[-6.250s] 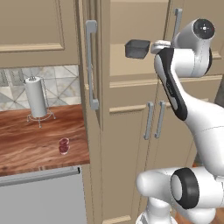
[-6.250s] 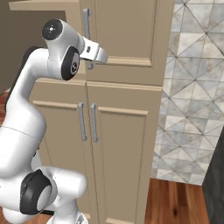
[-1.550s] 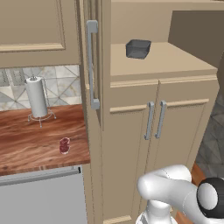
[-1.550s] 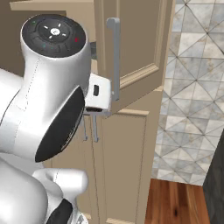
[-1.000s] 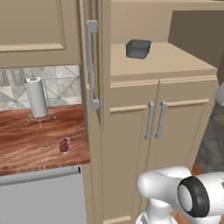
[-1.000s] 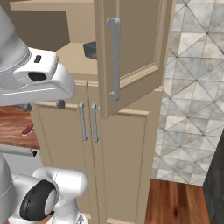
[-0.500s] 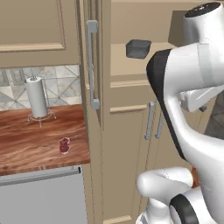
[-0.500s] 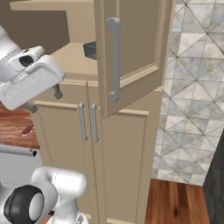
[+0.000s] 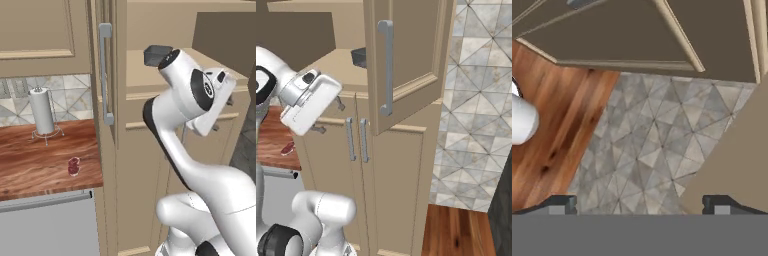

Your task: Retrieve the tupperware from the cabinet, then place the raw meat into the tupperware to avoid contamination.

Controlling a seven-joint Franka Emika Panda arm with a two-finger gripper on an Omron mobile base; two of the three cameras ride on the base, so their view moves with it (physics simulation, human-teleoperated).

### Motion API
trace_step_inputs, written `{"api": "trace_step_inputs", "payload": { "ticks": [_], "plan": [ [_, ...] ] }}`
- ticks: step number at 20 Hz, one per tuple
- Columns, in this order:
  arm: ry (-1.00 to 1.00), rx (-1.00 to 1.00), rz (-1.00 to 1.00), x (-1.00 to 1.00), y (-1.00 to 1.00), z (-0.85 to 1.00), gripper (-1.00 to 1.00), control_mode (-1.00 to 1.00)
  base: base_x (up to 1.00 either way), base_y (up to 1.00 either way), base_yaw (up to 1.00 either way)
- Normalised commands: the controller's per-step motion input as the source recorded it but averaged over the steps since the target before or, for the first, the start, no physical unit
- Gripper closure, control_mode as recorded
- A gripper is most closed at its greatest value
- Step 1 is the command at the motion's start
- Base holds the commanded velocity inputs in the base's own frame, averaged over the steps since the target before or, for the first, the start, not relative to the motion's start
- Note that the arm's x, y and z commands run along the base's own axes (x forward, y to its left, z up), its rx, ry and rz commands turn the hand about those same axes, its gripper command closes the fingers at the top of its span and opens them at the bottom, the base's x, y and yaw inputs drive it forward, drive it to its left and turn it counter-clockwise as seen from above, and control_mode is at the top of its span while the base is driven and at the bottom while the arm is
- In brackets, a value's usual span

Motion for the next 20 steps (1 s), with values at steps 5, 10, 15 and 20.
{"api": "trace_step_inputs", "payload": {
  "ticks": [5, 10, 15, 20],
  "plan": [
    [0.29, -0.24, 0.07, 0.51, -0.11, 0.11, -1.0, -1.0, 0.0, 0.0, 0.0],
    [0.29, -0.24, 0.0, 0.22, -0.18, 0.22, -1.0, -1.0, 0.0, 0.0, 0.0],
    [0.29, -0.18, -0.01, 0.05, -0.3, 0.19, -1.0, -1.0, 0.0, 0.0, 0.0],
    [0.27, -0.12, -0.02, 0.0, -0.43, 0.16, -1.0, -1.0, 0.0, 0.0, 0.0]
  ]
}}
